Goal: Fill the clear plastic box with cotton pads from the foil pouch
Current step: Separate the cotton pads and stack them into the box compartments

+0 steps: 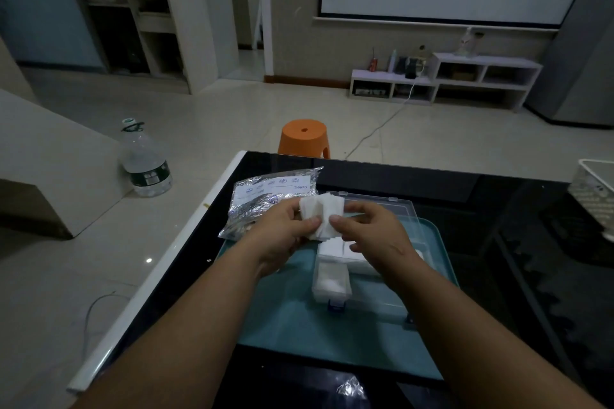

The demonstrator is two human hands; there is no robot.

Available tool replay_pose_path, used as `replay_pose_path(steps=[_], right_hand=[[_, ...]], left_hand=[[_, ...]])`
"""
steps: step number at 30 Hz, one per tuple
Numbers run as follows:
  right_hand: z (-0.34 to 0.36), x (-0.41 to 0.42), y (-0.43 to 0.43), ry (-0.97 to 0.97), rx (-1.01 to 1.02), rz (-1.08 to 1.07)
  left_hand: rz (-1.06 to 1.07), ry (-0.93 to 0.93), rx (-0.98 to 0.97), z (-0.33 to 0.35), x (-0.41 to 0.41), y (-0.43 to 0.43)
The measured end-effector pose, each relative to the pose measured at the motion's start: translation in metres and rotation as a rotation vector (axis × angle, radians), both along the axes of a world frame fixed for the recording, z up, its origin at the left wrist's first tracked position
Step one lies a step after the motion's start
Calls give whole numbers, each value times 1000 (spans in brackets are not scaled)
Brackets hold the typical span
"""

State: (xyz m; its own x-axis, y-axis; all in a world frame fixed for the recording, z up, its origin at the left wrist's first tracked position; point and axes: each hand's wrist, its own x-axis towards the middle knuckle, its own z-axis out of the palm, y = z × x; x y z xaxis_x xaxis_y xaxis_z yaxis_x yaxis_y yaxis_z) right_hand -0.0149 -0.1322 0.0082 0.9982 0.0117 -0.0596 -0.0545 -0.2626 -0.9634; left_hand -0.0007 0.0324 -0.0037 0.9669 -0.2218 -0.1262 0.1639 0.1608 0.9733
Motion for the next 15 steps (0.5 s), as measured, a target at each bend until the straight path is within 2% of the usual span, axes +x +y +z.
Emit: replay_pose_path(steps=[3, 9, 13, 15], right_hand=[[1, 0, -2, -6, -22, 16], [0, 2, -6, -25, -106, 3], [-1, 1, -6, -12, -38, 0], [-1, 1, -6, 14, 1, -2]], left_hand=[[-37, 17, -6, -2, 1, -1], [-20, 157, -147, 2, 2, -5], [-2, 66, 46, -3, 4, -5], [32, 63, 74, -4, 4, -5]])
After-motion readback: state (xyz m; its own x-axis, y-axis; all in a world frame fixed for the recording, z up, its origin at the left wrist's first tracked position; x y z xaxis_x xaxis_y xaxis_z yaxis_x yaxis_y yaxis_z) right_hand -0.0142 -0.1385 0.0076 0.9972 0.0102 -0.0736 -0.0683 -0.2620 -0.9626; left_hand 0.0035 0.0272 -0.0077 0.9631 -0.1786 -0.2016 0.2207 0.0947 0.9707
